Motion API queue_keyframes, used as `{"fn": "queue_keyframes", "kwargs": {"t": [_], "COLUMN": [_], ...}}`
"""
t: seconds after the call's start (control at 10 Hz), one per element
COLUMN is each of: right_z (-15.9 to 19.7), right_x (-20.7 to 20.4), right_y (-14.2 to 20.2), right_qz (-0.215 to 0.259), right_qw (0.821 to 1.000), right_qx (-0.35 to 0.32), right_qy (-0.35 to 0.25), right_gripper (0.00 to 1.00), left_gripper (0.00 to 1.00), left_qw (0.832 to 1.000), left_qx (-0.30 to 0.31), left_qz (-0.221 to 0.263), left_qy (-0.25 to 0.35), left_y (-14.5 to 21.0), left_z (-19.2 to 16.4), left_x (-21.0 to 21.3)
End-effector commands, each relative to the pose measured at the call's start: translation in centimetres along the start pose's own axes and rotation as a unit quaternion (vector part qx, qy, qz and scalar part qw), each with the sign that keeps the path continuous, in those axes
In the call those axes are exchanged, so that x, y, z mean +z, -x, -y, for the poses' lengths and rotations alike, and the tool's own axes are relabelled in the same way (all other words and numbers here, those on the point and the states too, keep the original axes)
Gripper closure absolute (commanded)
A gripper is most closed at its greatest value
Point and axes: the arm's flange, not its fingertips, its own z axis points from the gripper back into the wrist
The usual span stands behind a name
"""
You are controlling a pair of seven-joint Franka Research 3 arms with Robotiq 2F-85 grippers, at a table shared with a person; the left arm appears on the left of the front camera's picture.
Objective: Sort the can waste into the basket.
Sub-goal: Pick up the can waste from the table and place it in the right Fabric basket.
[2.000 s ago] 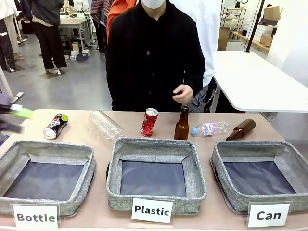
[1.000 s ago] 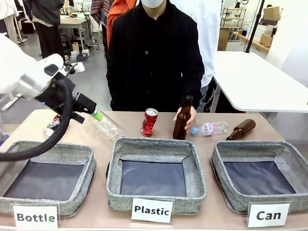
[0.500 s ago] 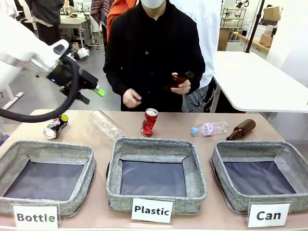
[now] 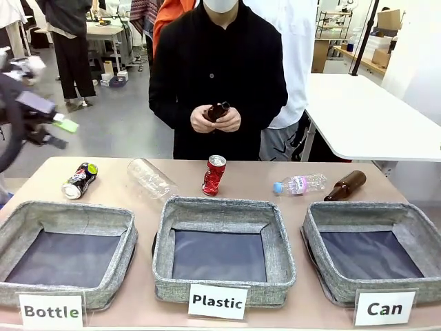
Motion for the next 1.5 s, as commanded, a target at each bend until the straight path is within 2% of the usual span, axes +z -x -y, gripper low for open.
{"fn": "queue_keyframes", "kwargs": {"t": [0.0,0.2,0.3,0.4,0.6,0.7,0.8,0.9,1.1,1.4], "right_z": [0.1,0.1,0.1,0.1,0.1,0.1,0.1,0.1,0.1,0.1], "right_x": [-0.2,-0.2,-0.2,-0.2,-0.2,-0.2,-0.2,-0.2,-0.2,-0.2], "right_y": [-0.3,-0.3,-0.3,-0.3,-0.3,-0.3,-0.3,-0.3,-0.3,-0.3], "right_qz": [0.008,0.008,0.008,0.008,0.008,0.008,0.008,0.008,0.008,0.008], "right_qw": [1.0,1.0,1.0,1.0,1.0,1.0,1.0,1.0,1.0,1.0], "right_qx": [0.01,0.01,0.01,0.01,0.01,0.01,0.01,0.01,0.01,0.01], "right_qy": [-0.013,-0.013,-0.013,-0.013,-0.013,-0.013,-0.013,-0.013,-0.013,-0.013], "right_gripper": [0.0,0.0,0.0,0.0,0.0,0.0,0.0,0.0,0.0,0.0], "left_gripper": [0.0,0.0,0.0,0.0,0.0,0.0,0.0,0.0,0.0,0.0], "left_qw": [0.998,0.999,0.999,0.997,0.986,0.984,0.975,0.974,0.969,0.973], "left_qx": [-0.017,-0.01,-0.018,0.019,0.104,0.126,0.156,0.157,0.162,0.131], "left_qz": [0.024,0.035,0.021,0.071,0.119,0.12,0.151,0.159,0.178,0.182], "left_qy": [0.05,0.031,0.02,0.006,-0.057,-0.043,-0.042,-0.03,-0.056,-0.059], "left_y": [1.9,-0.1,-1.3,-1.4,0.9,3.0,5.1,6.7,7.2,7.5], "left_z": [-0.5,-0.1,-0.3,-1.3,-4.5,-5.9,-6.8,-7.0,-7.6,-6.3], "left_x": [0.3,-2.2,-1.9,2.8,14.8,19.5,22.2,22.9,22.2,21.4]}}
